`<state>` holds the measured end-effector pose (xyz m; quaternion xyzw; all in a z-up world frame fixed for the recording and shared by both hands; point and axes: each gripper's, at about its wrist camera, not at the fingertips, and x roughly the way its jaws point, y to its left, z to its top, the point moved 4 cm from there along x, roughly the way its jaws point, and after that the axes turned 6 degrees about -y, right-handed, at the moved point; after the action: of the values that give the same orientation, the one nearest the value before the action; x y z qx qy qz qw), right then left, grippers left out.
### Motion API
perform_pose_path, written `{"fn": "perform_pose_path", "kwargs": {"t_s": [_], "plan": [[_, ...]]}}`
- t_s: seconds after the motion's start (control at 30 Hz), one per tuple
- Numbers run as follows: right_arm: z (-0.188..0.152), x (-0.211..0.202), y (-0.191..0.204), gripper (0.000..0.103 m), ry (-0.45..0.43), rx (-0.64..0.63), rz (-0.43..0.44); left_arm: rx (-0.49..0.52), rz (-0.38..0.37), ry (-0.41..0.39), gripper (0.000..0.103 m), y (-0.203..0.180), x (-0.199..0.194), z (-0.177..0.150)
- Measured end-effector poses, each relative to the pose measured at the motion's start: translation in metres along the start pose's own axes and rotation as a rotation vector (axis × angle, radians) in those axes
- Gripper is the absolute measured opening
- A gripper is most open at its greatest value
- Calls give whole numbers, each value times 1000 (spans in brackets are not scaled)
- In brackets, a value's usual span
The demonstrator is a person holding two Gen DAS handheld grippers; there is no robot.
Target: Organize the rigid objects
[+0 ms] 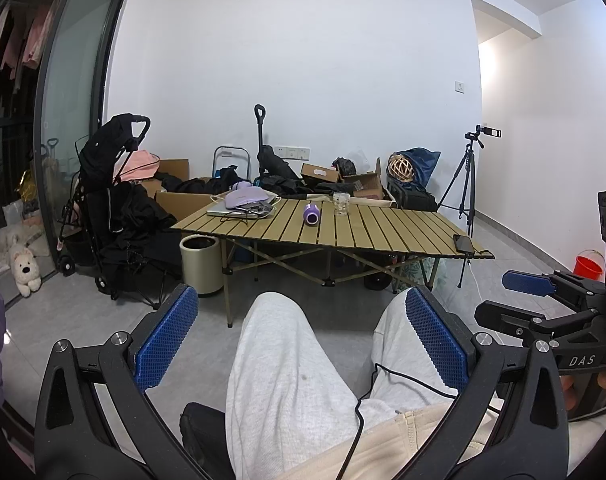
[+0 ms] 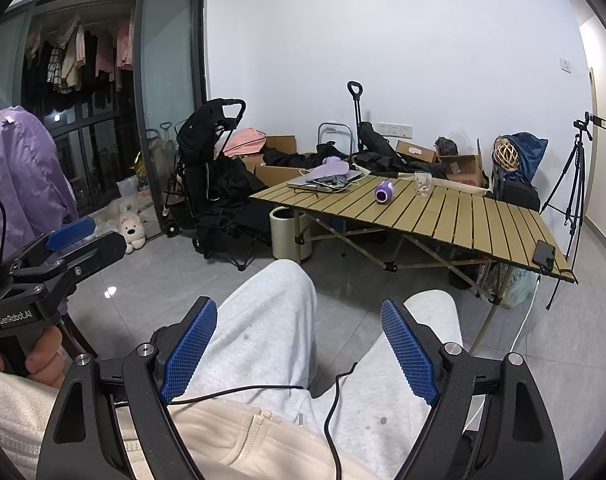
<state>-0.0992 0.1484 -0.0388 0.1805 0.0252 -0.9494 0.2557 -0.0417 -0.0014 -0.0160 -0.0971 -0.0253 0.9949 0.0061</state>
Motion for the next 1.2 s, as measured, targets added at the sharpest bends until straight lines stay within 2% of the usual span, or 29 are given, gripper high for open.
{"fn": "perform_pose_path", "kwargs": {"t_s": [1.2], "plan": [[-1, 5, -2, 88, 3, 6, -3, -6, -8, 19, 103, -5, 4, -4]]}}
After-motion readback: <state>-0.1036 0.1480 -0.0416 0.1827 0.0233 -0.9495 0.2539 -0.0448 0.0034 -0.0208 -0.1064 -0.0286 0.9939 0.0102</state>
